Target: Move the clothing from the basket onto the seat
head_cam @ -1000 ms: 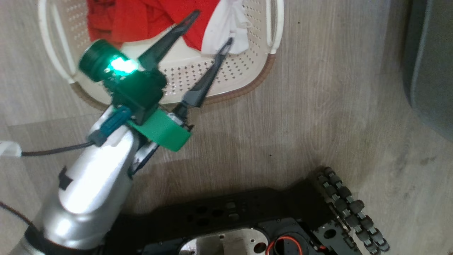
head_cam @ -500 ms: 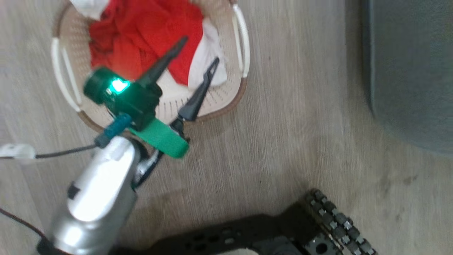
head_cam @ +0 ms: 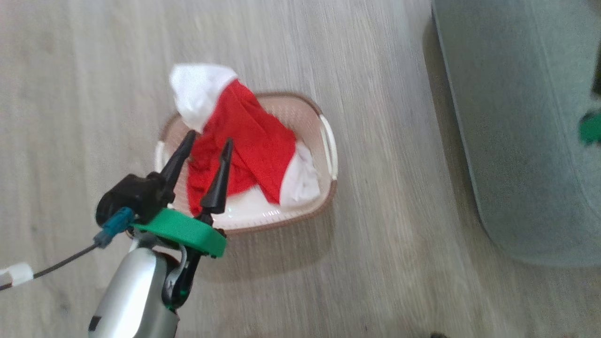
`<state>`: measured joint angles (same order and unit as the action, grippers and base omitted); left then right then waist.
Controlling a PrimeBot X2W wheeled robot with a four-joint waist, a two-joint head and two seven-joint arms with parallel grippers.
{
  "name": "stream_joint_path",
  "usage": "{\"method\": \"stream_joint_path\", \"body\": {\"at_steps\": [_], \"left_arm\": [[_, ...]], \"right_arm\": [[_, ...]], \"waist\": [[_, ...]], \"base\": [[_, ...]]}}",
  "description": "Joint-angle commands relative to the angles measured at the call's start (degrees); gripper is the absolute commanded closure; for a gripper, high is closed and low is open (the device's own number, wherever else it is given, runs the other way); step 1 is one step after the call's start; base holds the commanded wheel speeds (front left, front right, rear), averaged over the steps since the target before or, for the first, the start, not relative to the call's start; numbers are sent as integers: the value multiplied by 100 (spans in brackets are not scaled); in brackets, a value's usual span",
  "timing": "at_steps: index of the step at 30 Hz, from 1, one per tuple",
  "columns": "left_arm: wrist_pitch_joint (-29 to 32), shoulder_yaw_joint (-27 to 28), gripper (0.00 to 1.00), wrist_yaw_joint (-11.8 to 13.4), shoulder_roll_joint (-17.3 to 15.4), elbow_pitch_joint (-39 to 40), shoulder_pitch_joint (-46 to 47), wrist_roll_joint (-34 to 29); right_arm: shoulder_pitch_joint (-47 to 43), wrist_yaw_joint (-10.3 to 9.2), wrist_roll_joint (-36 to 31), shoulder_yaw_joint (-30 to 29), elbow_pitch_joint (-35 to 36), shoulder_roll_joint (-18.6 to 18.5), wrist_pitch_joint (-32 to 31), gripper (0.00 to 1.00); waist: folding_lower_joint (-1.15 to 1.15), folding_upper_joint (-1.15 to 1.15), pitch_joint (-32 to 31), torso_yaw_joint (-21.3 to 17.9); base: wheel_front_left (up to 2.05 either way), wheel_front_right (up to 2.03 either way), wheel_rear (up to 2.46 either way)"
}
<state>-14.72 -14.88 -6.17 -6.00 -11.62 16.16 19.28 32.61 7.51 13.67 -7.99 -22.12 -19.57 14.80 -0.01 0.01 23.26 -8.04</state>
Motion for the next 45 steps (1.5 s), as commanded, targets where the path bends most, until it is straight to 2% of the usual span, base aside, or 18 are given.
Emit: {"method": "stream_joint_path", "body": {"at_steps": [1,5,10,15,18,28,45], "left_arm": [[-28,227,0,26,4,175,53,19],[-28,672,0,9,142,159,-82,-89],[-28,1016,0,-29,210,-152,-317,-333],[-28,1202,0,-58,260,-463,-518,-495],[-28,1268,0,-74,283,-574,-610,-513],[-28,1332,0,-101,310,-658,-816,-484],[-28,1303,0,-79,312,-609,-844,-423]], "right_arm": [[-145,-2,7,80,196,-53,19,0],[-920,-2,-136,285,650,296,19,0],[-1536,-2,-456,627,1043,814,19,0],[-2032,-2,-592,897,1087,1313,19,0],[-2304,-2,-650,977,926,1467,19,0],[-2611,-2,-830,1205,507,1630,19,0],[-2589,-2,-862,1245,380,1662,19,0]], "waist": [[1,-1,-572,396],[1,-1,-893,697],[1,-1,-1275,855],[1,-1,-1621,927],[1,-1,-1785,953],[1,-1,-2047,967],[1,-1,-2068,950]], "base": [[0,0,0],[0,0,0],[0,0,0],[0,0,0],[0,0,0],[0,0,0],[0,0,0]]}}
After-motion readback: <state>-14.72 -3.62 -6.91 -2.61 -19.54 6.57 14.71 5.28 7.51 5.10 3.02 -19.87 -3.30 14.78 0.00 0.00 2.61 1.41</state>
